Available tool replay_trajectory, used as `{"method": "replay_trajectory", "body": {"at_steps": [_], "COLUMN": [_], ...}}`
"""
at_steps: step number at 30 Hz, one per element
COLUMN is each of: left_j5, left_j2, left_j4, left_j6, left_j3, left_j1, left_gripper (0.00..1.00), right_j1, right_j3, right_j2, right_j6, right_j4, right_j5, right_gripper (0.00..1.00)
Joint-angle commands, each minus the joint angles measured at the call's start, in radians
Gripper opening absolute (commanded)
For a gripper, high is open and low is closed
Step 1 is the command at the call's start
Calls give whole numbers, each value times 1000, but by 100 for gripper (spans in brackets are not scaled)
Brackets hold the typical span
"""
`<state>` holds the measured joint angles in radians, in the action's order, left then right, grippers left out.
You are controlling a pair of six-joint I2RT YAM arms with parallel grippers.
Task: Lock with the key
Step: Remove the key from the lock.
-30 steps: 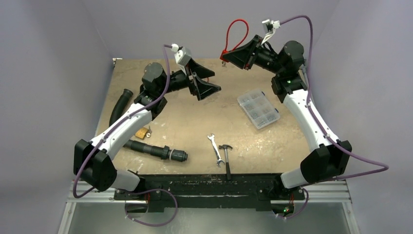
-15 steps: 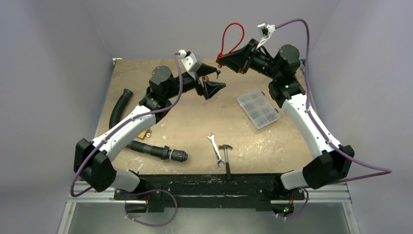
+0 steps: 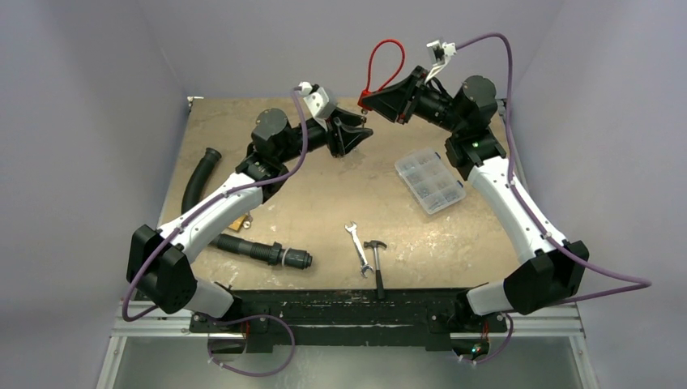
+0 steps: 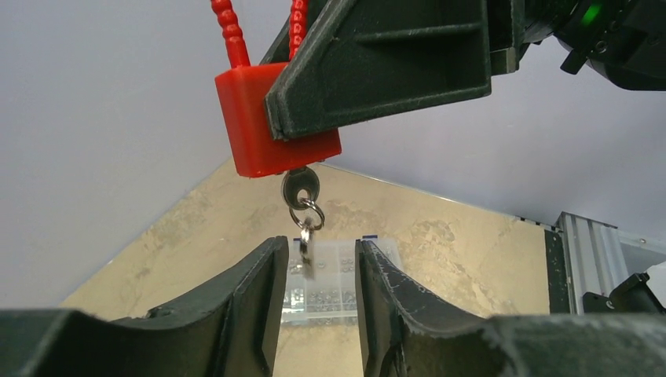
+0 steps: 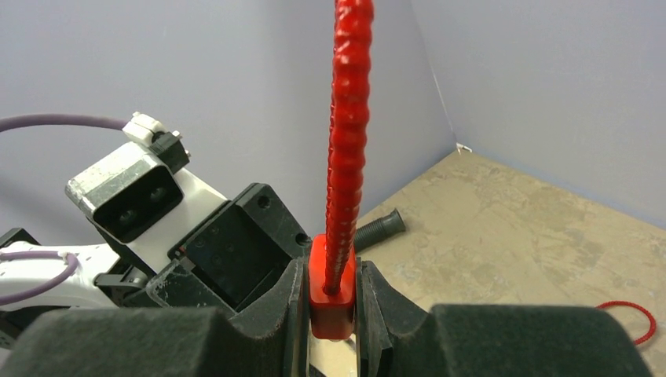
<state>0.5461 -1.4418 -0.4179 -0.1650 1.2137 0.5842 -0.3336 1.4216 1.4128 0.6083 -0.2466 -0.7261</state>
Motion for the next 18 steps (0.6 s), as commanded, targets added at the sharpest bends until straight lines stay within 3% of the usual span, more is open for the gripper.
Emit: {"method": "replay_trajectory", "body": {"at_steps": [1,4,7,10,14,18], "left_j5": [7,18,16,7,-5,-114], "left_j2": [12,13,16,20,40,69], "left_j4": [-70,-77,-62,-13,68,179], "left_j6": [-16,-23,-23,-24,-36,-5], "left_j3": [30,30,30,39,68,90], "left_j1": [4,5,3,4,3,3], "left_gripper": [37,23,0,0,0,0], "right_j1": [-3,-3,-4,-4,2,11], "right_j3": [3,1,1,9,84,91], "right_j2": [-35,-36,-38,-38,-20,-19], "right_j6": [8,11,13,-19,-173,-195], "right_j4": [-60,-61,-62,-60,77,136], "right_j5": [-11,-12,-8,-18,-12,-33], "right_gripper": [0,0,0,0,0,0]}}
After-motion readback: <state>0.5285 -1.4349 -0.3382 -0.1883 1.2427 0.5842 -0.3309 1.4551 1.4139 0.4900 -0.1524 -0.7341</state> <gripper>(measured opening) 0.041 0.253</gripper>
